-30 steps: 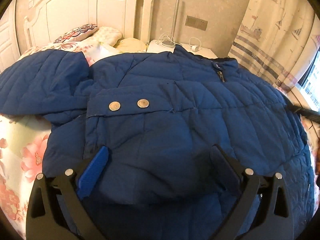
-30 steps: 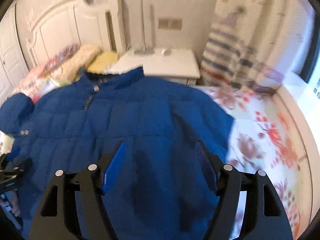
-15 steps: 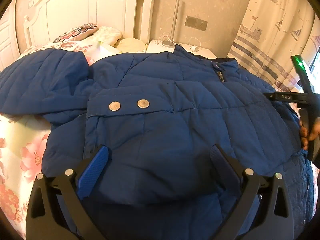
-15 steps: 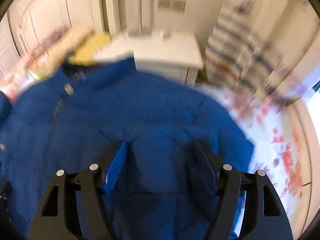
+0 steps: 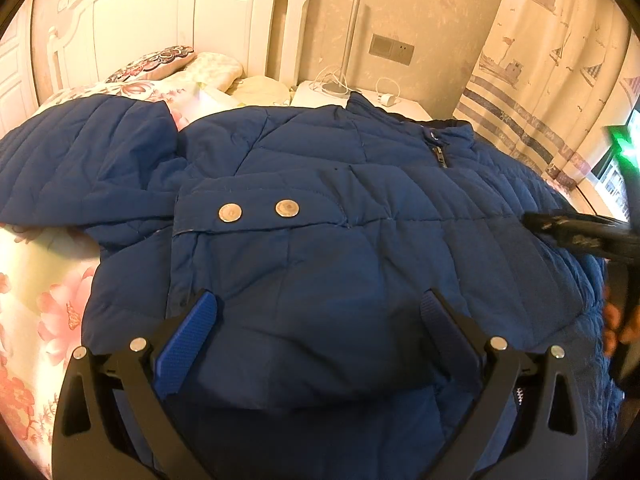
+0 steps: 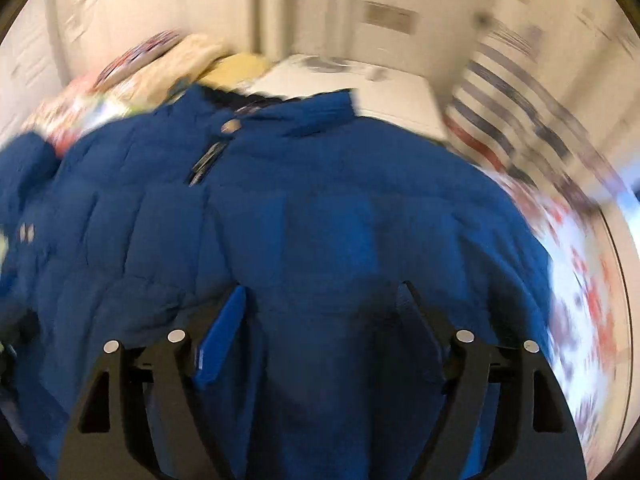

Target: Fold large clothes

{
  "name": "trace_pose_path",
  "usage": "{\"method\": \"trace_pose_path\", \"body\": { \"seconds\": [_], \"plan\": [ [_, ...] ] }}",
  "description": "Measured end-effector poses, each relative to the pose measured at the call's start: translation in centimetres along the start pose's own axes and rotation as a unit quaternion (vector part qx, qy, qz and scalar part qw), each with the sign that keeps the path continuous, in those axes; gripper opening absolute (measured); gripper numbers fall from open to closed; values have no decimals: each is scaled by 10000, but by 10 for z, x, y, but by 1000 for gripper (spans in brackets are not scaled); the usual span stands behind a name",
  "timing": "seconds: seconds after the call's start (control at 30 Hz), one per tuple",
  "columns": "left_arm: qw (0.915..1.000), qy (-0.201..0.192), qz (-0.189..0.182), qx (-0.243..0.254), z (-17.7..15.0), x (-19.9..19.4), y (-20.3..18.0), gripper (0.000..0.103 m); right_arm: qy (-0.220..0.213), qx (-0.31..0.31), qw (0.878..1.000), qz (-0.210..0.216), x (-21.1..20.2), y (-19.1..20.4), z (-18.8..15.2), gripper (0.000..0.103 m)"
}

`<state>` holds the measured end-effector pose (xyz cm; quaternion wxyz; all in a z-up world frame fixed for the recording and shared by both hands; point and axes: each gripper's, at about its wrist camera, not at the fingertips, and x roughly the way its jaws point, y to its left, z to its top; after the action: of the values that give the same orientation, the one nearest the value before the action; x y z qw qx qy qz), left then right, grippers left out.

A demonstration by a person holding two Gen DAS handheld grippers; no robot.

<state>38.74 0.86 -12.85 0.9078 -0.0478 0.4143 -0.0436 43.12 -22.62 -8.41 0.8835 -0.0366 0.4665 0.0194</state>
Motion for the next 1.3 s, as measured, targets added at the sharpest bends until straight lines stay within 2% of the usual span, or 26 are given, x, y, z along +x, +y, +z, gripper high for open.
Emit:
{"method": "trace_pose_path", "body": {
  "seconds": [0.07,0.1,0.17,0.2,0.3,0.37,0.4,0.47,0.57,0.6,0.63,0.7,0.73,0.8,0.87,0.93,1.0,1.07,1.1,1.13,1.17,1.2,1.23,1.27,1.3],
  "plan": [
    [10000,5,16,12,0,0,0,101,-249,-4,9992,325,-20,7,-11,78],
    [10000,10,34,26,0,0,0,101,-218,-146,9988,414,-25,16,-21,82],
    [10000,15,44,35,0,0,0,101,162,-664,9973,255,-15,37,-39,86],
    [10000,12,39,32,0,-1,0,101,180,-873,9960,75,-10,43,-48,86],
    [9999,-41,-81,-54,-1,-4,4,101,184,-421,9989,52,-19,37,-50,86],
    [9992,-167,-286,-224,-1,-9,11,101,-105,-196,9997,125,-40,37,-54,86],
    [9983,-251,-389,-345,0,-12,15,101,-271,-174,9992,245,-52,42,-60,87],
    [9932,-526,-604,-839,1,-25,33,101,-231,-404,9986,256,-56,58,-69,87],
    [9735,-783,-842,-1977,4,-43,79,100,-111,-889,9959,-108,-40,75,-86,88],
    [9575,-912,-930,-2574,2,-53,106,100,-240,-816,9963,-108,-40,73,-89,90],
    [9457,-1012,-977,-2930,1,-60,125,100,-233,-766,9968,-59,-41,71,-89,91],
    [9158,-1253,-973,-3690,-4,-77,171,100,-219,-676,9975,35,-40,67,-88,91],
    [8958,-1427,-919,-4107,-7,-87,201,100,-225,-669,9975,50,-40,67,-88,91],
    [8693,-1659,-706,-4603,-11,-103,252,100,-241,-684,9974,35,-39,66,-88,91],
    [8511,-1813,-449,-4907,-12,-114,294,100,-249,-686,9973,31,-38,65,-88,91],
    [8401,-1958,-219,-5053,-9,-121,329,100,-249,-679,9974,38,-37,64,-87,91],
    [8384,-1908,5,-5105,3,-120,361,100,-249,-678,9974,45,-37,64,-88,91],
    [8393,-1858,66,-5110,14,-115,384,96,-249,-674,9974,50,-36,64,-88,91],
    [8394,-1838,115,-5114,18,-113,393,79,-248,-666,9975,62,-36,65,-88,91],
    [8407,-1795,146,-5107,22,-110,402,44,-246,-661,9975,73,-36,63,-87,91],
    [8436,-1651,46,-5109,25,-104,408,22,-244,-652,9975,87,-36,63,-88,91],
    [8450,-1461,-17,-5145,26,-97,411,7,-244,-642,9976,103,-36,63,-88,91],
    [8451,-1508,33,-5129,23,-102,410,5,-247,-633,9976,118,-36,63,-88,91],
    [8509,-1669,152,-4978,25,-112,401,4,-255,-622,9976,133,-36,62,-88,91],
    [8645,-1940,315,-4626,31,-127,377,4,-276,-596,9977,157,-37,61,-88,91]
  ]
}}
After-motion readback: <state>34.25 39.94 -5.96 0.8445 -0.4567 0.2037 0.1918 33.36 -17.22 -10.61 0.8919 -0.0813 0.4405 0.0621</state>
